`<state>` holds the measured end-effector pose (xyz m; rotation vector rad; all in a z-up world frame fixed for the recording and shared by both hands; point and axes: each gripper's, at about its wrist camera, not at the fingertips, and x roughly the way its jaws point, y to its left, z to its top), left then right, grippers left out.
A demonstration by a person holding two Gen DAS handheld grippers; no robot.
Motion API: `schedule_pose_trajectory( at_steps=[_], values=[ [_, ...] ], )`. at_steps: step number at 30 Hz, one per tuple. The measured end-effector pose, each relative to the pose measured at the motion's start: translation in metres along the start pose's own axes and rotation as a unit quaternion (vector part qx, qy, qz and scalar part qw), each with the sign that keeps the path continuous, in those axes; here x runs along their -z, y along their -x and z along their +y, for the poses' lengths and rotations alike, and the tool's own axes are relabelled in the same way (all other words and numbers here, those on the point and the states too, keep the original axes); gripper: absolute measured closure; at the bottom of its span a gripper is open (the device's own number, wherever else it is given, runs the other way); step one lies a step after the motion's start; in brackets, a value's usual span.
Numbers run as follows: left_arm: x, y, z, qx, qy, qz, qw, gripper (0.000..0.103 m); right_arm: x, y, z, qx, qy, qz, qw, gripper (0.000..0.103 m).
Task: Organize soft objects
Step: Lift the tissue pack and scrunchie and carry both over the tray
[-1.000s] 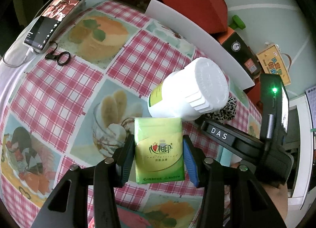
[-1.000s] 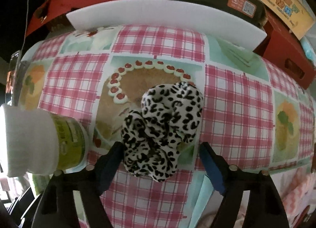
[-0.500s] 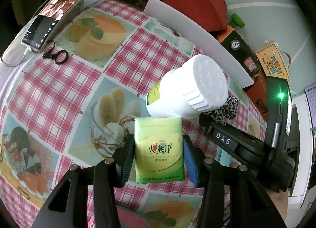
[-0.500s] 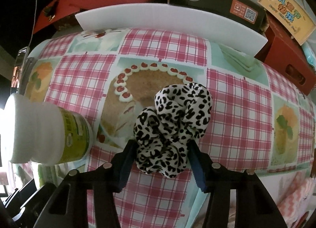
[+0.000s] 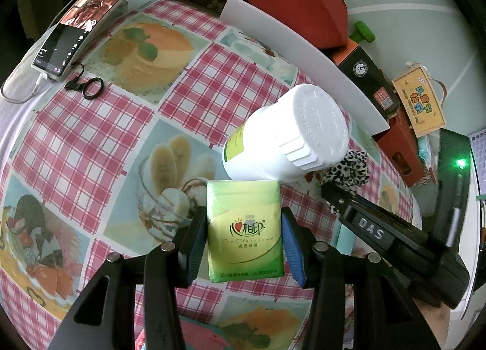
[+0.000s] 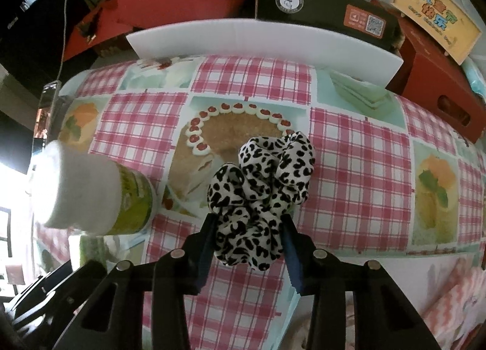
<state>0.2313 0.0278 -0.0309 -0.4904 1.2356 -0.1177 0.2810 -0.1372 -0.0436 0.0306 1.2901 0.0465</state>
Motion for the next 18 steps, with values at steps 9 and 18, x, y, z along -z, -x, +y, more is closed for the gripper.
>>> schedule_pose_trajectory(
  at_steps=[9,18],
  values=[
    [0.002,0.006,-0.005,0.002,-0.012,-0.005,0.9999,0.054,0.013,0.048,-0.007,-0.013,-0.004,-0.032,0.999,0.059],
    [0.015,0.016,-0.025,-0.013,-0.046,-0.017,0.9987,0.054,0.036,0.107,-0.022,-0.023,-0.012,-0.080,0.997,0.059]
  ],
)
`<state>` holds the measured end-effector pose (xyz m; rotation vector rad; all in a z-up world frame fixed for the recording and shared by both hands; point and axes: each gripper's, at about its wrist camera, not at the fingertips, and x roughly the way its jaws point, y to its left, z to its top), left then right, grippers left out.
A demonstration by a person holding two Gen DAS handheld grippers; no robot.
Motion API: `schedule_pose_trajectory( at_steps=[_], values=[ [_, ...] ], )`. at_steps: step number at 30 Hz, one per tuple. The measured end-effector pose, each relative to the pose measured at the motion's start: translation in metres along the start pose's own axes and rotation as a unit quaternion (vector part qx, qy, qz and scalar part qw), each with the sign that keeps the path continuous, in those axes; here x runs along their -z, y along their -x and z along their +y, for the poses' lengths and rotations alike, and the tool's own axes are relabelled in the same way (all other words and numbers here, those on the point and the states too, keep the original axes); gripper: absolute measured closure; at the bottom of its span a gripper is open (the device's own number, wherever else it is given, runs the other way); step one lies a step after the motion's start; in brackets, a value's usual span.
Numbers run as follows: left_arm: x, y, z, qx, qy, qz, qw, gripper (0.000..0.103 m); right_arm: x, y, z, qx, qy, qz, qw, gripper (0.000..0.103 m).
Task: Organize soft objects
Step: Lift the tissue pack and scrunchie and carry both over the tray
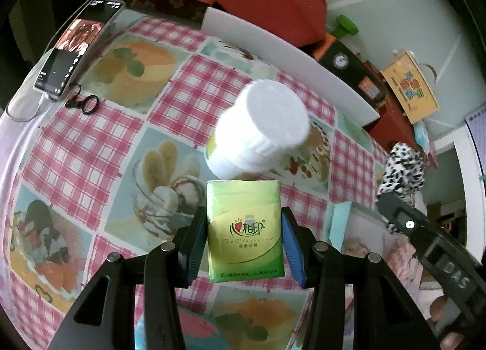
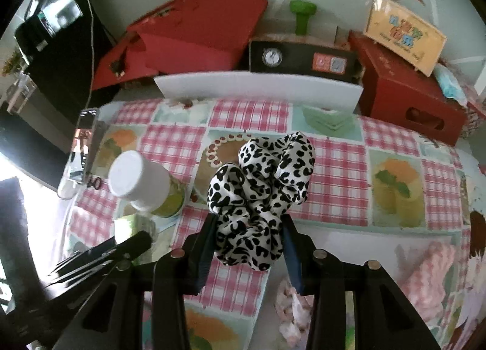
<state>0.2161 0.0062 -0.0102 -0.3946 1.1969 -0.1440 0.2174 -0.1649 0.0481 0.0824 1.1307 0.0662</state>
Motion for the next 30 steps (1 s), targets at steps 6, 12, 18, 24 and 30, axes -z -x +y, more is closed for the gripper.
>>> schedule_pose_trajectory(
  at_steps=[6,12,18,24,30],
  values=[
    [0.012,0.023,-0.024,-0.003,-0.042,-0.028,0.9987,0.055,0.016,0.030,-0.011,0.008,-0.007,-0.034,0.999,0.059],
    [0.025,0.038,-0.049,0.010,-0.086,-0.041,0.9954,0.055,0.037,0.054,-0.036,0.034,-0.031,-0.060,0.997,0.059],
    [0.040,0.042,-0.069,0.024,-0.119,-0.036,0.9920,0.055,0.065,0.070,-0.062,0.057,-0.062,-0.082,0.993,0.059],
    [0.050,0.036,-0.085,0.033,-0.141,-0.025,0.9891,0.054,0.089,0.076,-0.081,0.067,-0.090,-0.098,0.989,0.059],
    [0.057,0.023,-0.096,0.021,-0.156,-0.011,0.9874,0.054,0.103,0.078,-0.103,0.076,-0.111,-0.107,0.985,0.059]
  ],
)
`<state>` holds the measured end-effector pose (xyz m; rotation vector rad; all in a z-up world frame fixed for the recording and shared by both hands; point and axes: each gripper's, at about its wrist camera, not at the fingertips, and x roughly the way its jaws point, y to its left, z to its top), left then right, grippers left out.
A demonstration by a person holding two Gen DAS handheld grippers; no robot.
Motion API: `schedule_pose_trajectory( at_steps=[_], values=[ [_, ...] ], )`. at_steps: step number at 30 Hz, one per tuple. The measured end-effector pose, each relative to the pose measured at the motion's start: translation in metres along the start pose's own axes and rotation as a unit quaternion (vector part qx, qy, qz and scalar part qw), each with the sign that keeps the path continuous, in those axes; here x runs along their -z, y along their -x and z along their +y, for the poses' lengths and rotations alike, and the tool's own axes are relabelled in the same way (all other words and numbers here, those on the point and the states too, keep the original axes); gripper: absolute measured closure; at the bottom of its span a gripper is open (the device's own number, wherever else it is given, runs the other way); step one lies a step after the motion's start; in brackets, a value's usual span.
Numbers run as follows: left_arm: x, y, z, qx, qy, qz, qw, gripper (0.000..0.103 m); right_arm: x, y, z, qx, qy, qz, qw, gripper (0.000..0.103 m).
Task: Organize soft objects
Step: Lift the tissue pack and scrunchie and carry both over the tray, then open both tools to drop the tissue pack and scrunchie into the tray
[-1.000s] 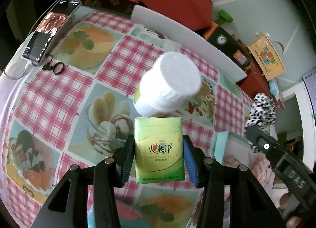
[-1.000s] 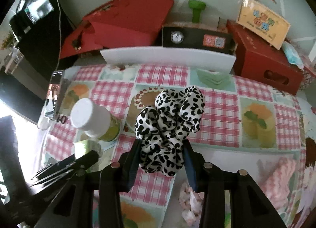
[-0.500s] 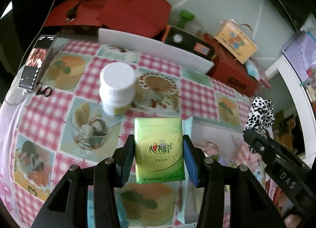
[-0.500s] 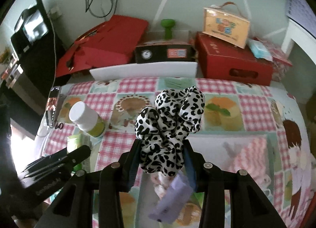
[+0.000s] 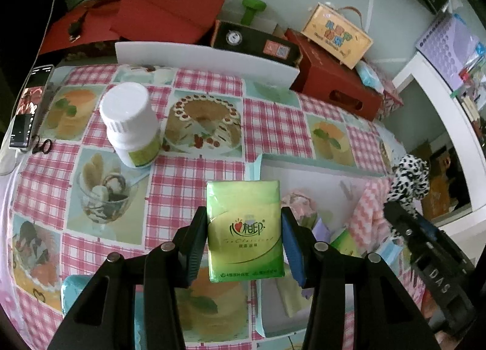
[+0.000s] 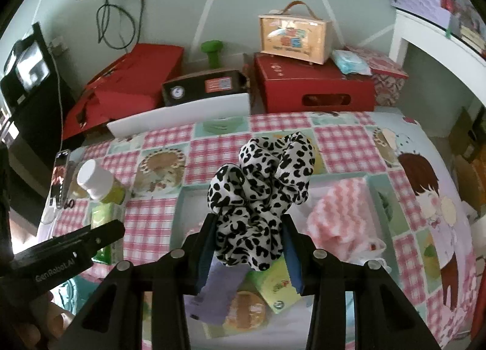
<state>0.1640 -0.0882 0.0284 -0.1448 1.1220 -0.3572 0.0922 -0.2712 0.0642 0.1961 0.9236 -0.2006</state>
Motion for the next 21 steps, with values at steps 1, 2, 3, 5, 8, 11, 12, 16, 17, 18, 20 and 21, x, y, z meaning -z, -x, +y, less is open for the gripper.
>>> schedule_pose_trajectory(
  at_steps=[1,2,3,5,8,11,12,16,17,18,20,21],
  values=[
    [0.001,-0.002,-0.003,-0.002,-0.003,0.002,1.0000,0.054,0.001,-0.001,-0.005,0.001,-0.005,0.000,1.000,0.059],
    [0.002,-0.004,-0.004,-0.003,-0.005,0.003,1.0000,0.054,0.003,-0.002,-0.012,0.004,-0.010,0.000,1.000,0.059],
    [0.003,-0.005,-0.008,-0.005,-0.009,0.004,0.9999,0.054,0.004,-0.003,-0.015,0.007,-0.012,0.001,1.000,0.059],
    [0.006,-0.009,-0.016,-0.008,-0.020,0.007,0.9998,0.054,0.007,-0.007,-0.025,0.014,-0.019,0.005,1.000,0.059],
    [0.012,-0.015,-0.029,-0.004,-0.036,0.015,0.9992,0.054,0.009,-0.010,-0.041,0.013,-0.035,0.011,0.999,0.059],
    [0.019,-0.021,-0.045,0.007,-0.056,0.023,0.9982,0.054,0.010,-0.008,-0.053,0.018,-0.047,0.009,0.999,0.059],
    [0.021,-0.022,-0.051,0.009,-0.065,0.024,0.9976,0.054,0.010,-0.008,-0.056,0.021,-0.051,0.008,0.998,0.059],
    [0.029,-0.028,-0.074,0.012,-0.098,0.027,0.9948,0.054,0.012,-0.007,-0.073,0.028,-0.071,0.007,0.997,0.059],
    [0.030,-0.029,-0.078,0.013,-0.102,0.027,0.9943,0.054,0.012,-0.007,-0.075,0.026,-0.076,0.007,0.997,0.059],
    [0.032,-0.031,-0.082,0.015,-0.108,0.029,0.9936,0.054,0.012,-0.007,-0.078,0.025,-0.078,0.008,0.997,0.059],
    [0.034,-0.035,-0.088,0.018,-0.115,0.032,0.9927,0.054,0.013,-0.010,-0.080,0.025,-0.078,0.013,0.997,0.059],
    [0.035,-0.036,-0.091,0.018,-0.117,0.033,0.9925,0.054,0.014,-0.013,-0.081,0.027,-0.078,0.017,0.996,0.059]
  ],
)
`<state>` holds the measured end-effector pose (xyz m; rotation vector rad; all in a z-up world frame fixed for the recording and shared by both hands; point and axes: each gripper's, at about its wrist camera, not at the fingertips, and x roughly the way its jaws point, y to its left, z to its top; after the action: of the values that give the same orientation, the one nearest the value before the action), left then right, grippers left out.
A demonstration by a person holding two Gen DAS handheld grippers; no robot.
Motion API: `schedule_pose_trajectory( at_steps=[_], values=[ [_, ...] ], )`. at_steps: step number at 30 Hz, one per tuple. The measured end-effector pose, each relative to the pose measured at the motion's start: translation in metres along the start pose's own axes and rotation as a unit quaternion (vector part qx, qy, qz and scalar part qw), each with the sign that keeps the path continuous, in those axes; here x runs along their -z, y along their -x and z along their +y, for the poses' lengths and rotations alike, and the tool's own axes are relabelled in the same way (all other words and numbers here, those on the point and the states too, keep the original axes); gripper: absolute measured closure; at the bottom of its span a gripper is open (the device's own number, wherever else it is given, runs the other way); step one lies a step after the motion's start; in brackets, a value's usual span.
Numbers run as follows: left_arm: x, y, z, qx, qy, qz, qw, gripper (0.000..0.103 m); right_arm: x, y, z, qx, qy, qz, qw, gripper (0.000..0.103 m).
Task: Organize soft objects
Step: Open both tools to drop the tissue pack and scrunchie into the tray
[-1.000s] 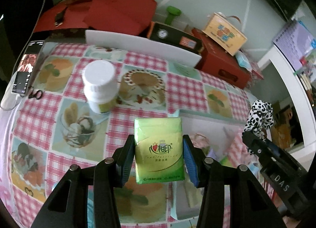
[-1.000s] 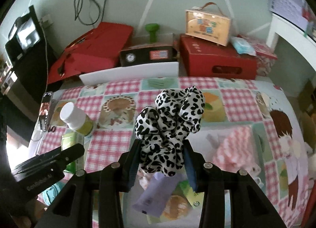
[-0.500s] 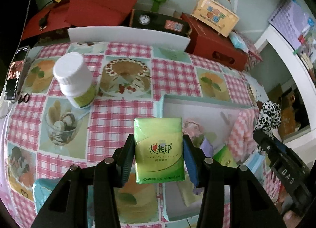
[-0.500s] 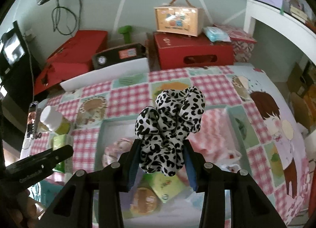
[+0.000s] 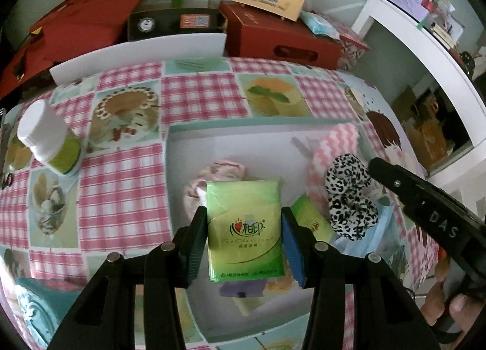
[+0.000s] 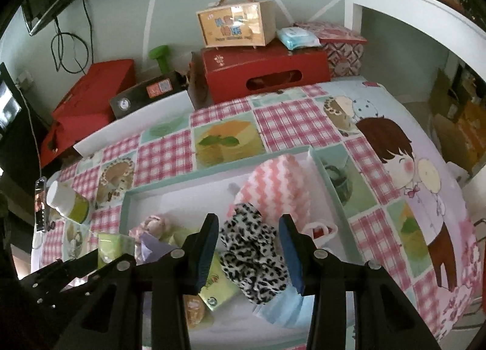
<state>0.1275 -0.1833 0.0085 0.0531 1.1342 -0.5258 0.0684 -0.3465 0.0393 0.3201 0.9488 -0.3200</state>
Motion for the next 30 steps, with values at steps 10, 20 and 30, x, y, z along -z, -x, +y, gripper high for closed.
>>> schedule_pose_trajectory(
  at_steps=[10,20,30],
  values=[
    [0.001,-0.021,0.002,-0.010,0.009,0.012,0.9998,0.054,0.008,-0.028,0.005,0.001,0.011,0.044,0.999,0.058],
    [0.000,-0.023,-0.002,-0.008,0.009,0.021,0.9997,0.043,0.012,-0.039,0.009,0.016,0.022,0.065,0.998,0.041],
    [-0.003,-0.005,0.005,-0.017,0.022,0.007,0.9996,0.029,0.008,-0.032,0.013,0.032,0.034,0.054,0.997,0.029]
  ],
)
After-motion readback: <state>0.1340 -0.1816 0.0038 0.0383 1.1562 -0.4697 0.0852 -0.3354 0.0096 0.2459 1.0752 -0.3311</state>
